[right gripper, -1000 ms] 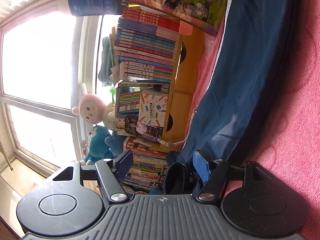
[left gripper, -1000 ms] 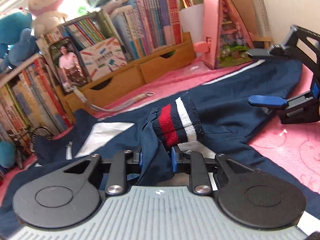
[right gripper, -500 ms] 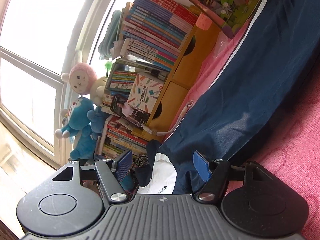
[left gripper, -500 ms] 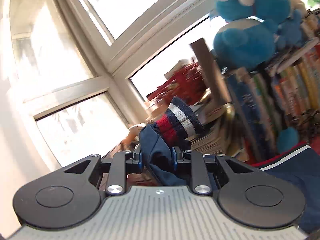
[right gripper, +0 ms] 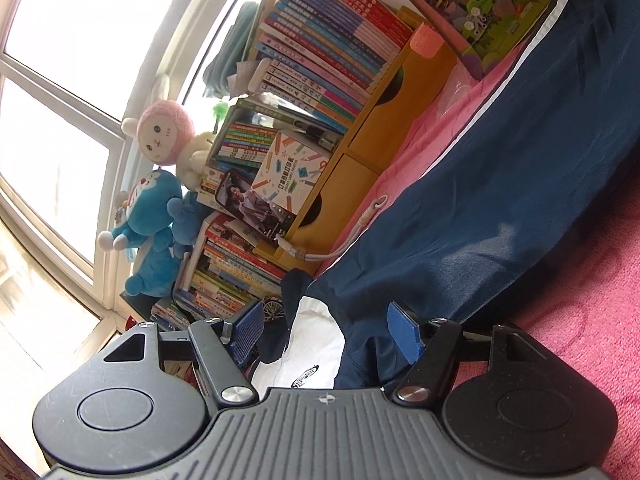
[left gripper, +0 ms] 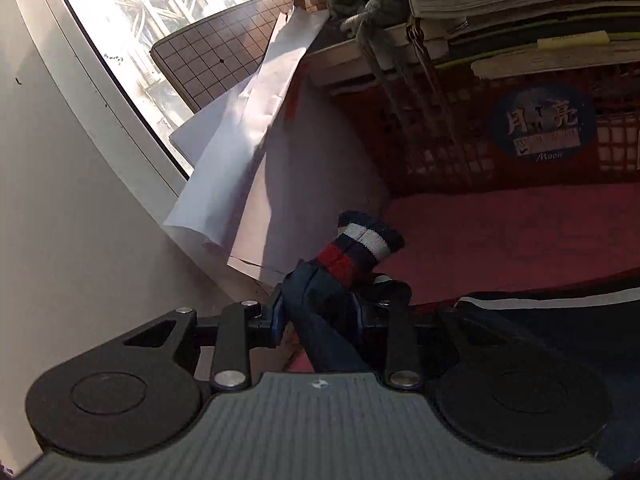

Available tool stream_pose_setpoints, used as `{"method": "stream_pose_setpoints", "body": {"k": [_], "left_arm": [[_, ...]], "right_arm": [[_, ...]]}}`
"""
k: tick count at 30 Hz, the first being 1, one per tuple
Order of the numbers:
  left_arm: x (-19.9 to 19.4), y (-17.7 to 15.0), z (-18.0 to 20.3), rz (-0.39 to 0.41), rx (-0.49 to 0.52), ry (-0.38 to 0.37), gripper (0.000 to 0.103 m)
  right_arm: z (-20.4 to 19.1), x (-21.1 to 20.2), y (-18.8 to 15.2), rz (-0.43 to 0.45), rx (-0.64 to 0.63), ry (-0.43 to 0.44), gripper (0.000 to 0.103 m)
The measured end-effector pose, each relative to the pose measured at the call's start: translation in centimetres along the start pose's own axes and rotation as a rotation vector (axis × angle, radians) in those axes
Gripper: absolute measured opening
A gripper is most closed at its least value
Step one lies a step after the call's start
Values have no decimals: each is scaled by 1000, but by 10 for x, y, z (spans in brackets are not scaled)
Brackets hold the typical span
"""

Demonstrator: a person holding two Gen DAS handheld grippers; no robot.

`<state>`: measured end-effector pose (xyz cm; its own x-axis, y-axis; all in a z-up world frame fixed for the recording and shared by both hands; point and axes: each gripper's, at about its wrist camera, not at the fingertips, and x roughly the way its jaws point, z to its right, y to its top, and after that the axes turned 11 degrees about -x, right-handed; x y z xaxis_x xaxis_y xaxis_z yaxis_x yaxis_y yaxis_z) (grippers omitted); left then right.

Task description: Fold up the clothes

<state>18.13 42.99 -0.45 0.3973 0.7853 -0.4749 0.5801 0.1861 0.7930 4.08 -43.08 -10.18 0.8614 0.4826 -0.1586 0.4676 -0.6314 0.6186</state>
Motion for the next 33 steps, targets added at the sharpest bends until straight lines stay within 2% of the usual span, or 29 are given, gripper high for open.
{"method": "stream_pose_setpoints", "body": {"k": [2,4,5,7,9,10,11,13,17,19,20,21,23,24,26,28,29,31,33], "left_arm": [[6,-5,-1,-27,-22,12,36],[13,-8,-3,-58,-56,27,43],[12,-9,-8,-67,-94,19,47],[7,-8,-19,-65,-183,-15,48],[-20,-5,-44,93,-345,-100,51],[-35,-2,-55,181,-412,-127,57],[-50,1,-62,242,-437,-122,70],[-71,10,-64,299,-378,-172,73],[-109,-3,-47,267,-201,-440,74],[-111,-20,-30,230,-117,-475,66],[-96,-28,-17,176,-101,-461,52],[-82,-36,-5,124,-86,-445,43],[-51,-50,2,30,-115,-366,36],[-35,-57,5,-15,-130,-325,35],[-18,-60,2,-39,-187,-217,37],[-8,-50,-1,-97,-254,-93,37],[-11,-46,-1,-101,-261,-77,36],[-30,-40,1,-49,-250,-137,36],[-65,-36,8,26,-217,-250,37]], "right_arm": [[0,0,0,1,1,3,69],[0,1,0,0,0,6,70],[0,1,0,0,-1,8,70],[-1,1,0,-2,-6,11,72],[-1,1,0,-3,-8,13,73],[-1,1,0,-3,-9,14,73],[-1,1,0,-3,-9,16,73],[-1,1,0,-3,-10,19,74],[-3,1,0,-8,-22,17,75],[-3,2,0,-9,-25,19,76],[-3,2,0,-9,-25,21,76],[-3,1,0,-9,-24,22,77],[-3,1,0,-8,-20,26,77],[-2,1,0,-7,-18,28,77],[-2,1,0,-4,-15,29,77],[-4,2,0,-6,-29,12,76],[-7,4,-1,-8,-44,-4,76],[-26,16,-3,-72,-151,-139,76],[-51,29,-8,-139,-290,-268,79]]}}
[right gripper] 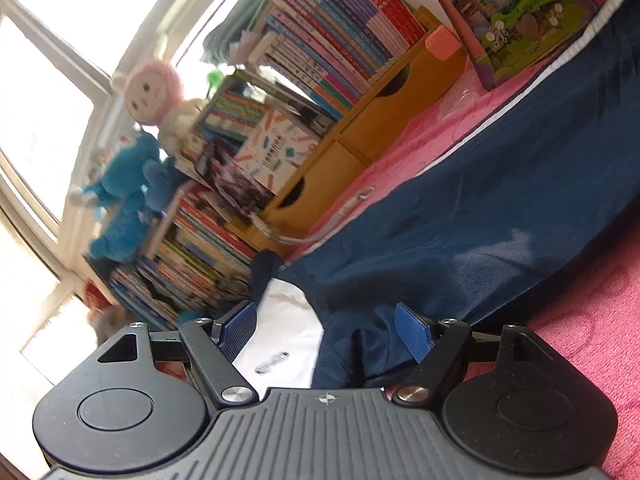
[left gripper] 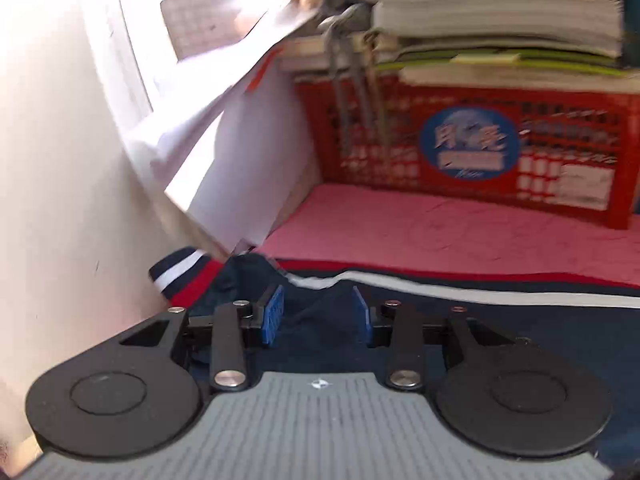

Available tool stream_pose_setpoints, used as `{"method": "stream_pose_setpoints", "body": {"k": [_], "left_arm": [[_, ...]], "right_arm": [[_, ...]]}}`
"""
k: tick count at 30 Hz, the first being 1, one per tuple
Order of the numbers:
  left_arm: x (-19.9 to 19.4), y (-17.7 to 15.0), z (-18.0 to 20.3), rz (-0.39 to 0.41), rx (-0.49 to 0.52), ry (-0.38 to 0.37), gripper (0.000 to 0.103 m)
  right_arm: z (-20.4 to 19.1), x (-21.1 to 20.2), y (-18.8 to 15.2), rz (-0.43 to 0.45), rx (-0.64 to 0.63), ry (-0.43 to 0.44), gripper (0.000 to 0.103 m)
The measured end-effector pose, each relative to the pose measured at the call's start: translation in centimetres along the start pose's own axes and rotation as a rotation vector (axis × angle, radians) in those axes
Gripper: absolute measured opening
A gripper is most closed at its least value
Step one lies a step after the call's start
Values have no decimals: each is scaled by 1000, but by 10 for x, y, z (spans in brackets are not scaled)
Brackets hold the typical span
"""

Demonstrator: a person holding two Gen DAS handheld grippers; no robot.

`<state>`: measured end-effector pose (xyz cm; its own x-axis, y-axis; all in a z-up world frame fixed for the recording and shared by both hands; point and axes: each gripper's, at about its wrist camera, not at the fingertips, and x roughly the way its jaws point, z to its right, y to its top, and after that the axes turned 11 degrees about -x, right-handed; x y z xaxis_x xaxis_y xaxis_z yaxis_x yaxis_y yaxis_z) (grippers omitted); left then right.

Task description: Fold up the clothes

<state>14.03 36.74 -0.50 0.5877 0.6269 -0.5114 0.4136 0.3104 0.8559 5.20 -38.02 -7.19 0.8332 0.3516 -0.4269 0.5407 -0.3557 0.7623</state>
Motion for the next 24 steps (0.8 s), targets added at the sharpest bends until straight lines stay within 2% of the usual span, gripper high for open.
{"method": "stream_pose_setpoints", "body": {"k": [2,3,6,8,10,12,14,16,19,22,23,24], "left_arm": [[-38,-1,19,28,47,-160,37],[-60,-2,29,42,78,-248,38],[-121,-21,64,50,201,-495,41],[-149,-42,90,-9,247,-664,41],[-171,-62,117,-115,281,-810,43],[-189,-90,141,-177,317,-889,43],[-194,-110,162,-174,348,-881,43],[-189,-123,175,-181,340,-829,43],[-178,-121,176,-136,322,-757,43],[-162,-113,168,-42,365,-610,43],[-152,-107,160,-39,343,-554,48],[-142,-101,151,-37,322,-498,57]], "right_arm": [[-35,5,2,-58,-176,-117,89],[-52,8,3,-86,-265,-175,89],[-101,7,-1,-97,-472,-164,92],[-128,7,-5,-113,-533,-80,97],[-153,12,-12,-151,-574,21,97],[-175,20,-22,-196,-608,100,98],[-192,34,-30,-250,-633,125,98],[-206,53,-38,-303,-663,94,98],[-208,78,-40,-346,-676,32,98],[-185,90,-35,-360,-688,-83,98],[-175,93,-34,-360,-696,-128,100],[-162,94,-28,-355,-678,-161,102]]}}
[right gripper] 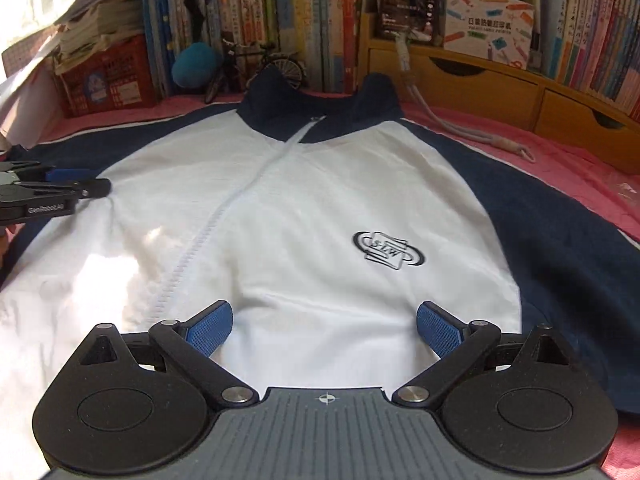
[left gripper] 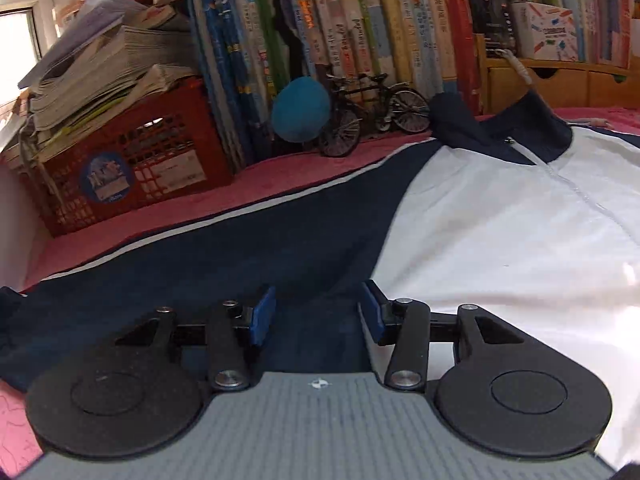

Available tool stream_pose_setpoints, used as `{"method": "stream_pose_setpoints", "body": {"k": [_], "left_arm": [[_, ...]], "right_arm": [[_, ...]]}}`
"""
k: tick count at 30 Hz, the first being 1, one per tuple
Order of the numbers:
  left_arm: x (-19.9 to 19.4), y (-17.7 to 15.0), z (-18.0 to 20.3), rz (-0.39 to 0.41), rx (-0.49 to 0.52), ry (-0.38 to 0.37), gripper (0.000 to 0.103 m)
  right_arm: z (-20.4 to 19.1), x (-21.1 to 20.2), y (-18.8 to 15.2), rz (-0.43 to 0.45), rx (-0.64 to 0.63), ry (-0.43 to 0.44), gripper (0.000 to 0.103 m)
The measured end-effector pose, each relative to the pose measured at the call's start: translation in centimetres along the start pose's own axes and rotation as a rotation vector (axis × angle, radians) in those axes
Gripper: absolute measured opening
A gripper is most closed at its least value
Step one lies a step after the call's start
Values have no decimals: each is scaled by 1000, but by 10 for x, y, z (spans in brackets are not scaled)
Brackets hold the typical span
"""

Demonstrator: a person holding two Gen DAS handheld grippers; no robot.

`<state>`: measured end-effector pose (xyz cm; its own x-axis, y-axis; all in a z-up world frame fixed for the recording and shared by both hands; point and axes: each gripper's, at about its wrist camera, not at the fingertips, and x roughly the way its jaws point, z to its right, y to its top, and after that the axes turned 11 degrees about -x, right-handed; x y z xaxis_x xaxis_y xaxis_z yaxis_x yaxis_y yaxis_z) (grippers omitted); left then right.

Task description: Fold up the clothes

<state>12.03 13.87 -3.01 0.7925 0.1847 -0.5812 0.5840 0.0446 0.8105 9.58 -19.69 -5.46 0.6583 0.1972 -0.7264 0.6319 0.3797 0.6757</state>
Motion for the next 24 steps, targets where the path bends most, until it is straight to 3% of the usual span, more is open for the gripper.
{"method": "stream_pose_setpoints", "body": {"k": [1,4,5,6,11,16,18,19,21,24], "left_arm": [[4,3,-13,-1,-24,56,57],[8,15,-49,-26,-134,226,51],[5,16,-58,-37,-164,261,47],[-8,14,-57,-26,-160,224,47],[-77,3,-45,23,-119,36,50],[-145,-20,-1,-30,-59,-150,54],[-178,-38,16,-42,-53,-192,56],[-197,-50,23,-40,-52,-206,59],[-237,-80,38,-29,-62,-233,76],[-287,-127,51,-33,-81,-313,87]], "right_arm": [[16,2,-3,-17,46,-53,102],[64,-2,-14,-79,179,-326,102],[80,-6,-18,-106,228,-423,99],[90,-16,-22,-96,257,-437,96],[97,-83,-42,35,278,-344,93],[55,-134,-45,96,171,-254,95],[28,-160,-59,124,116,-213,96],[15,-173,-67,138,88,-193,97],[-20,-202,-91,179,54,-173,100],[-72,-243,-134,250,43,-129,100]]}}
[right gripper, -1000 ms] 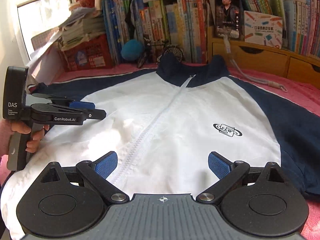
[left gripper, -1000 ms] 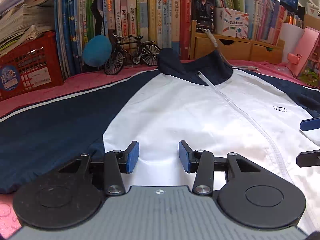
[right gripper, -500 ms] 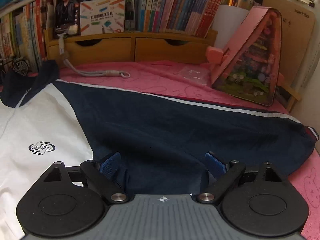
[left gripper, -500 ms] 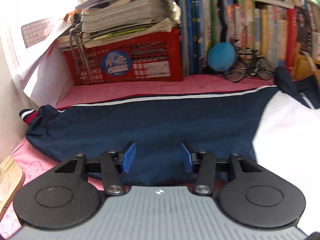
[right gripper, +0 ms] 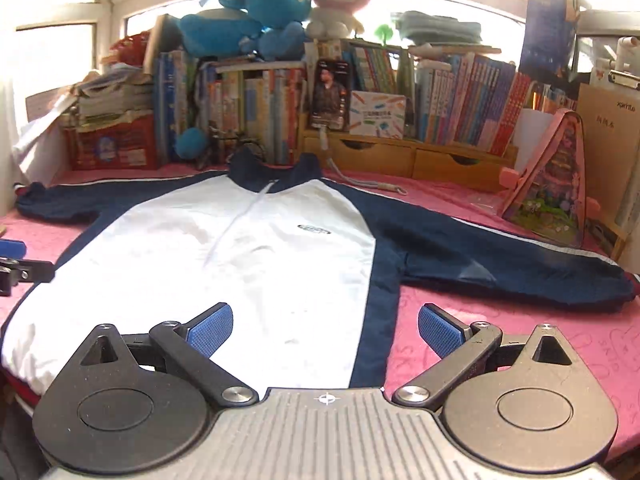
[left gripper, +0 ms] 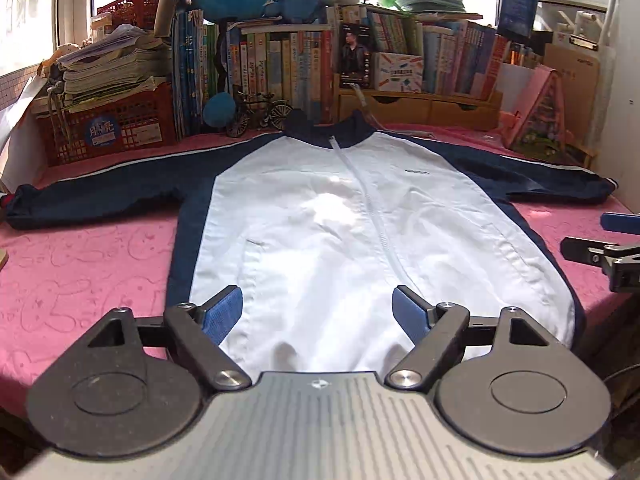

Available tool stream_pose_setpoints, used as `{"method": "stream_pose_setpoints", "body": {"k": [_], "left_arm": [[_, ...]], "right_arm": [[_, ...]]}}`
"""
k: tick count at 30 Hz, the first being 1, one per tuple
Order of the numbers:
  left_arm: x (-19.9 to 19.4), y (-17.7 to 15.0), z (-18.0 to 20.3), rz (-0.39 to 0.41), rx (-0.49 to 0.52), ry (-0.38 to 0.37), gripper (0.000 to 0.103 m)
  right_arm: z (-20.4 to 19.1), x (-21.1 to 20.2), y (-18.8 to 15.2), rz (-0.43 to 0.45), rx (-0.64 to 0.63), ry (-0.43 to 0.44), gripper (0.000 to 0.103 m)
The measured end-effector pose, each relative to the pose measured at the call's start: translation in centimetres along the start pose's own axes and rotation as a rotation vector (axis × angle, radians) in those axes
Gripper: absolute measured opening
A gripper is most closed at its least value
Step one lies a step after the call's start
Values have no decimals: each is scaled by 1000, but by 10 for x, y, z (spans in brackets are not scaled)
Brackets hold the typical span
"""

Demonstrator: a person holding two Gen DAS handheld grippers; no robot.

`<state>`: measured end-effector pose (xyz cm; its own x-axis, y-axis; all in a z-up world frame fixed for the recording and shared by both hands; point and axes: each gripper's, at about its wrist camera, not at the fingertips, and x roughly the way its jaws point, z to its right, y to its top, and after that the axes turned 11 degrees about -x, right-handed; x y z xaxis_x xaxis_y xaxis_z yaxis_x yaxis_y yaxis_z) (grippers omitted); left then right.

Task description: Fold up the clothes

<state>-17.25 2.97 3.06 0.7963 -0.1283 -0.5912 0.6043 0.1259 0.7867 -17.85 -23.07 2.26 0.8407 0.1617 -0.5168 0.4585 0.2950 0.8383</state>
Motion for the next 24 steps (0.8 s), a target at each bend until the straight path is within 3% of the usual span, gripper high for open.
{"method": "stream_pose_setpoints", "body": {"k": [2,5,7,10,13,15,20,24], "left_arm": [[-18,-26,12,-15,-12,-30,94],[-21,-41,18,-83,-22,10,97],[-21,-47,17,-122,-48,47,97],[-23,-53,12,-154,-77,85,99],[-32,-59,9,-138,-84,102,101],[-36,-59,6,-126,-84,110,102],[-37,-57,-1,-119,-109,108,103],[-37,-58,-1,-122,-116,95,103]], "right_arm": [[-23,-33,-23,31,23,27,101],[-35,-57,-44,8,87,75,103],[-38,-55,-38,-47,74,126,102],[-42,-68,-32,-15,81,109,102],[-45,-74,-33,-44,58,158,102],[-55,-81,-37,-75,-26,161,102],[-47,-137,-36,-45,-294,55,102],[-4,-204,-15,-12,-329,-86,103]]}}
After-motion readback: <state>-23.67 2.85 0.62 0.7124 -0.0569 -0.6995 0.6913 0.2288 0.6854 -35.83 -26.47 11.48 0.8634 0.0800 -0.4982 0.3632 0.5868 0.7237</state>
